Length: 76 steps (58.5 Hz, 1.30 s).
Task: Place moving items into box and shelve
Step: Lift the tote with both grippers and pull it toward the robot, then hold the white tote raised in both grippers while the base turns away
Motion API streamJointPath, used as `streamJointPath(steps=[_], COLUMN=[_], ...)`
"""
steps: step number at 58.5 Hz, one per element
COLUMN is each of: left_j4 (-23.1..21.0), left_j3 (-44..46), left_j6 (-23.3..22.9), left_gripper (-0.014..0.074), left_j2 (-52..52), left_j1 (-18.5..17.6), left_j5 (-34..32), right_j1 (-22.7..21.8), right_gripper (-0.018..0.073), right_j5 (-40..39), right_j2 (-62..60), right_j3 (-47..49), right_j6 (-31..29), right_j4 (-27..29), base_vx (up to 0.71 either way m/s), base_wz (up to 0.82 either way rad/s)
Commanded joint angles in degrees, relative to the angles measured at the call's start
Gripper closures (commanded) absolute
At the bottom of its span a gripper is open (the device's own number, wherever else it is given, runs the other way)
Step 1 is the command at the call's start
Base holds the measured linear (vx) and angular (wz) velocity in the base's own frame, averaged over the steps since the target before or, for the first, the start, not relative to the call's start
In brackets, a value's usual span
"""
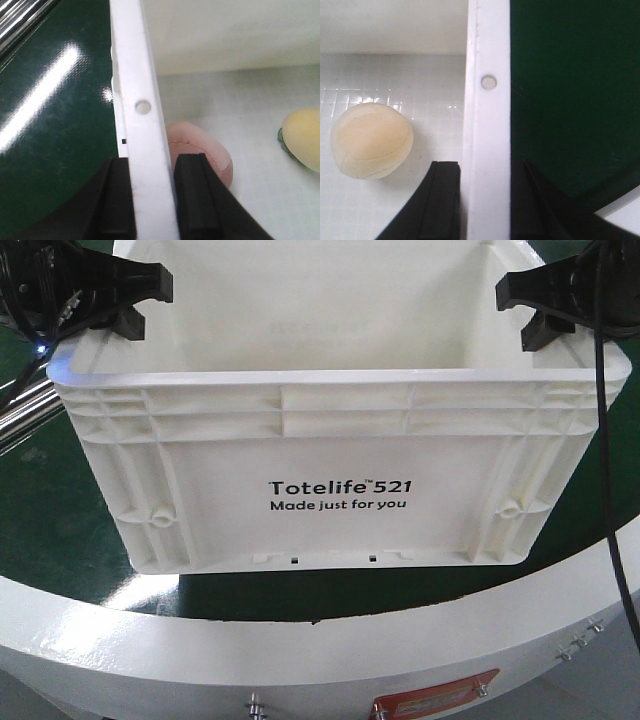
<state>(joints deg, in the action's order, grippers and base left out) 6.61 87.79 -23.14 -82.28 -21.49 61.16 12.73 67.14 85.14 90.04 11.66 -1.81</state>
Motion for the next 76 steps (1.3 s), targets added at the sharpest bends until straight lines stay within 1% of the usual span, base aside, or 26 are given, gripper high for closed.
streamJointPath(steps=[1,76], left_j4=[4.17,4.17], left_j3=[2.46,2.46], left_j6=[0.62,0.62], left_gripper=[0.0597,0.0597], left_j2=[3.3,3.3], left_j1=[0.32,0.32], left_j5=[-6.14,-6.14], right_j1=[-0.8,-0.8], right_gripper=[0.056,0.056], right_j5=[-4.8,-4.82], right_j2=[-2.75,-2.75], right_j3=[2.0,2.0], right_j6=[-0.79,-0.79], right_j4=[-5.36,-5.36], base_vx=[0.0,-0.01], base_wz=[0.0,0.02])
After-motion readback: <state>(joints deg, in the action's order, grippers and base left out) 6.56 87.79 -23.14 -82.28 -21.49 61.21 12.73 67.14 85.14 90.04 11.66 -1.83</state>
